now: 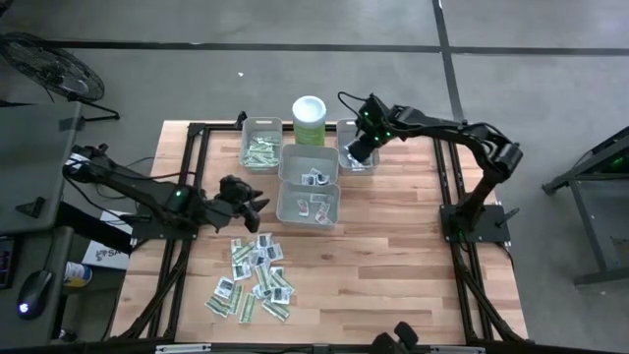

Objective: Pick & Place First Aid Supplies
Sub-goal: Put the towelette pack into the right bin

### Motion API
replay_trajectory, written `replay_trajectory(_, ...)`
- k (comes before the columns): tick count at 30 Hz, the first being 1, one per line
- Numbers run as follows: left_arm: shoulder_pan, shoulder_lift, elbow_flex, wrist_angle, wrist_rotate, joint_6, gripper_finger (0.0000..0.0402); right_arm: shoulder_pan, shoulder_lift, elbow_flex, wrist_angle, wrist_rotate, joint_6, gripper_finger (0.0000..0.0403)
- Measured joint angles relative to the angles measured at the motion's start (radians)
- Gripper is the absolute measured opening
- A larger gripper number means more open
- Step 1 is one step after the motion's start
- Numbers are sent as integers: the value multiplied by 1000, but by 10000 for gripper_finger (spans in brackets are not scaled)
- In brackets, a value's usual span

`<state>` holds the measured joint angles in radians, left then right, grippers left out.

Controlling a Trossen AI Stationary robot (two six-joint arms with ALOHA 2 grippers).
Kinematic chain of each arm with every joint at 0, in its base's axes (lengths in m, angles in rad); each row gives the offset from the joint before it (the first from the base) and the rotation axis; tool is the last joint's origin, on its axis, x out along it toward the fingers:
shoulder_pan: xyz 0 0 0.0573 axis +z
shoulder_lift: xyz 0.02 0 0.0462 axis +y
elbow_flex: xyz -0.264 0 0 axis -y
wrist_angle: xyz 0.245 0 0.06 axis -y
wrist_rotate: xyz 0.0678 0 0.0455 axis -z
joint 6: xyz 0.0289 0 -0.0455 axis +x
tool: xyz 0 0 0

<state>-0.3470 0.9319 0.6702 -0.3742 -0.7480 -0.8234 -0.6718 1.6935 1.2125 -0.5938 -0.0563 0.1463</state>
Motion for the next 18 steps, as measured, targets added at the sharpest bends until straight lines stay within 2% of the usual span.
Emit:
replay_trajectory(7, 0, -64, -72, 35, 37, 1, 163, -2, 1, 0, 22, -18, 63, 17)
replay_trajectory(18, 0, -142, -133, 9, 126, -14, 163, -2, -22, 0, 8, -25, 136, 126)
